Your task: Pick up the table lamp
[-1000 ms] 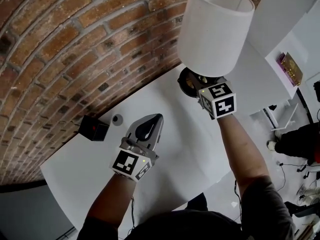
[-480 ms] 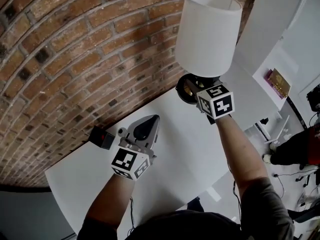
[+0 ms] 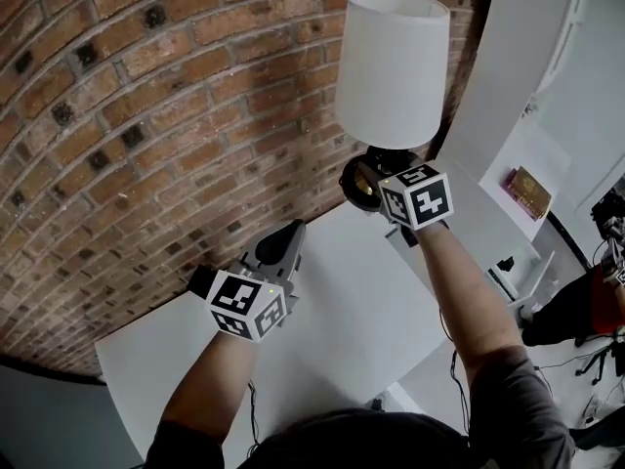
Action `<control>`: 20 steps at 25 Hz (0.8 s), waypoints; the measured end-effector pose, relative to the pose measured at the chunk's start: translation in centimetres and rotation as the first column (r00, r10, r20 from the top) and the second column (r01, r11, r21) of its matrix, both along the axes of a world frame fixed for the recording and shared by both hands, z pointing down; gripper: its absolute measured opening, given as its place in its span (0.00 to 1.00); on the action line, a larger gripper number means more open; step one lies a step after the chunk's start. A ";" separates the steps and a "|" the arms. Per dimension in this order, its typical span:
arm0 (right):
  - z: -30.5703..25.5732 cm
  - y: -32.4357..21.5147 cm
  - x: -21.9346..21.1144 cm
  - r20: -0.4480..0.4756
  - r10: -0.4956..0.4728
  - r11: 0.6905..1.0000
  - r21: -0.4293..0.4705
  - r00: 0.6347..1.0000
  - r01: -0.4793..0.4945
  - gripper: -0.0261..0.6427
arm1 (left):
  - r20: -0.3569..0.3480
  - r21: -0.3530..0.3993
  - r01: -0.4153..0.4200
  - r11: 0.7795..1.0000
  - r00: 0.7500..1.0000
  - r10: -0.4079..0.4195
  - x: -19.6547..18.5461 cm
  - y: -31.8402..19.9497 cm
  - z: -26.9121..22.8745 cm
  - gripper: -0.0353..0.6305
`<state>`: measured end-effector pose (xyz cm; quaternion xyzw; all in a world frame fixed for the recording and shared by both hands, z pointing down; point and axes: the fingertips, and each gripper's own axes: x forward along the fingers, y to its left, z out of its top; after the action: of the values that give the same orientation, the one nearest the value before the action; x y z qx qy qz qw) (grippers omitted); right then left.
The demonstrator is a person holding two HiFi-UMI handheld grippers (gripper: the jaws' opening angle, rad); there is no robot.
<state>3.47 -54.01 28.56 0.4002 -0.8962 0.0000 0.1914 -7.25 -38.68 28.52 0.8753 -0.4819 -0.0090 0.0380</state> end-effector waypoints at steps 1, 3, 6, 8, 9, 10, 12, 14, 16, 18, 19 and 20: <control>-0.8 0.1 0.0 0.005 -0.002 1.000 0.002 1.000 0.002 0.23 | -0.008 0.002 0.000 1.000 1.000 0.000 -0.1 -0.1 -0.8 0.06; -2.2 0.3 -0.1 0.016 -0.006 1.000 0.002 1.000 0.006 0.23 | -0.025 0.006 0.005 1.000 1.000 -0.004 -0.4 0.0 -2.3 0.06; -4.5 0.6 -0.3 0.025 -0.015 1.000 0.009 1.000 0.015 0.23 | -0.042 0.018 0.013 1.000 0.999 -0.012 -0.8 0.0 -4.5 0.06; -6.0 0.6 -0.2 0.025 -0.018 1.000 0.016 1.000 0.017 0.23 | -0.049 0.025 0.015 1.000 0.999 -0.014 -0.9 0.0 -6.0 0.06; -6.7 0.7 -0.1 0.024 -0.017 1.000 0.019 1.000 0.017 0.23 | -0.052 0.025 0.015 1.000 0.999 -0.014 -0.9 0.0 -6.6 0.06; -7.3 0.8 0.0 0.023 -0.016 1.000 0.021 1.000 0.015 0.23 | -0.053 0.025 0.014 1.000 0.998 -0.013 -0.9 0.1 -7.2 0.06; -8.3 1.1 0.1 0.024 -0.015 1.000 0.025 1.000 0.014 0.23 | -0.056 0.027 0.012 1.000 0.998 -0.011 -0.9 0.3 -8.2 0.06; -9.2 1.4 0.1 0.028 -0.018 0.999 0.028 0.999 0.017 0.23 | -0.057 0.030 0.014 0.999 0.998 -0.012 -1.1 0.5 -9.1 0.06; -10.0 1.6 0.0 0.033 -0.023 0.999 0.030 0.999 0.022 0.23 | -0.052 0.038 0.016 0.999 0.999 -0.014 -1.2 0.7 -10.0 0.06; -10.8 1.7 -0.1 0.037 -0.027 0.999 0.032 0.999 0.026 0.23 | -0.041 0.048 0.017 0.999 0.999 -0.015 -1.3 0.9 -11.0 0.06; -11.1 1.7 -0.1 0.039 -0.030 0.999 0.034 0.999 0.029 0.23 | -0.035 0.053 0.017 0.998 0.999 -0.015 -1.3 0.9 -11.4 0.06; -11.4 1.8 -0.2 0.041 -0.033 0.999 0.034 0.999 0.031 0.23 | -0.031 0.055 0.016 0.998 0.999 -0.015 -1.4 1.0 -11.8 0.06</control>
<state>3.30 -52.25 17.15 0.3889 -0.9061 -0.0099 0.1660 -8.61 -37.68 16.72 0.8721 -0.4876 -0.0362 0.0210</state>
